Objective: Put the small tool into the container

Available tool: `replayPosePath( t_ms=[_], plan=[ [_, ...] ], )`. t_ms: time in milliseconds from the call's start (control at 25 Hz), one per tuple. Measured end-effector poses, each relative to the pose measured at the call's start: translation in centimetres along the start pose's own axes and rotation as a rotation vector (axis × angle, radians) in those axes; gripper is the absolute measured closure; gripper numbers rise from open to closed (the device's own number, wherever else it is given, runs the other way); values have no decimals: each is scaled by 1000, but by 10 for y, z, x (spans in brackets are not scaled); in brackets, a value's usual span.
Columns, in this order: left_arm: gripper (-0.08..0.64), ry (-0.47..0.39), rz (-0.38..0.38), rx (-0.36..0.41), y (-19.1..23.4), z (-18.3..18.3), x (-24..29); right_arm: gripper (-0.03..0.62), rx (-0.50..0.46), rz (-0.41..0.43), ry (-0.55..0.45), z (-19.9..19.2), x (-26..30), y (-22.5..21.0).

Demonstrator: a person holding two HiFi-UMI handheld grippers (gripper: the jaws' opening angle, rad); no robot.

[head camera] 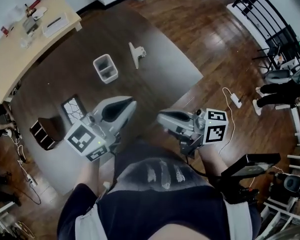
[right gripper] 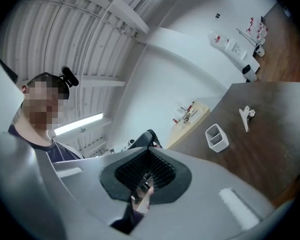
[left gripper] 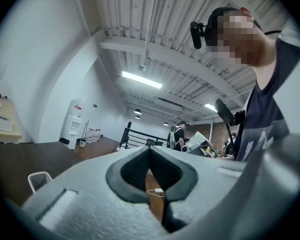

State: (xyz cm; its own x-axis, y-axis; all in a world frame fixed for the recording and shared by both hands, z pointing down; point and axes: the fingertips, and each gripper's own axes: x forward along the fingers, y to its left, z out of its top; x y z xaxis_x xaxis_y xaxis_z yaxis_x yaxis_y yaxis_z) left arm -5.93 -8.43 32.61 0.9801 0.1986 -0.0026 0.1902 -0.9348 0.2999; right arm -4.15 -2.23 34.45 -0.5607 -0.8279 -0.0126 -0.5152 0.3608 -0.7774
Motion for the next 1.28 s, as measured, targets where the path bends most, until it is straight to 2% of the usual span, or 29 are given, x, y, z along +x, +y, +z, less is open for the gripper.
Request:
replayPosePath(
  t_ms=[240, 360, 520, 680, 920, 1040, 1120, 1280],
  plan=[
    [563, -58, 61, -33, 52, 17, -18, 591, 37, -101, 63, 37, 32, -50],
    [561, -73, 157, -27, 72, 19, -37, 591, 45, -136, 124, 57, 49, -79],
    [561, -92, 274, -42, 90, 18, -60, 591, 26, -114, 192, 82, 74, -100],
    [561, -73, 382, -43, 104, 11, -67, 591, 12, -68, 232, 98, 91, -117],
    [561, -57, 488, -64, 121, 8, -31, 591, 55, -25, 269, 121, 79, -161],
    [561, -36, 496, -81, 126, 8, 8, 591, 132, -4, 237, 137, 57, -189],
    [561, -21, 504, -86, 127, 10, 31, 591, 204, -23, 208, 145, 40, -216],
    [561, 31, 567, -71, 132, 13, 57, 567, 276, -43, 205, 154, 28, -262]
  ],
)
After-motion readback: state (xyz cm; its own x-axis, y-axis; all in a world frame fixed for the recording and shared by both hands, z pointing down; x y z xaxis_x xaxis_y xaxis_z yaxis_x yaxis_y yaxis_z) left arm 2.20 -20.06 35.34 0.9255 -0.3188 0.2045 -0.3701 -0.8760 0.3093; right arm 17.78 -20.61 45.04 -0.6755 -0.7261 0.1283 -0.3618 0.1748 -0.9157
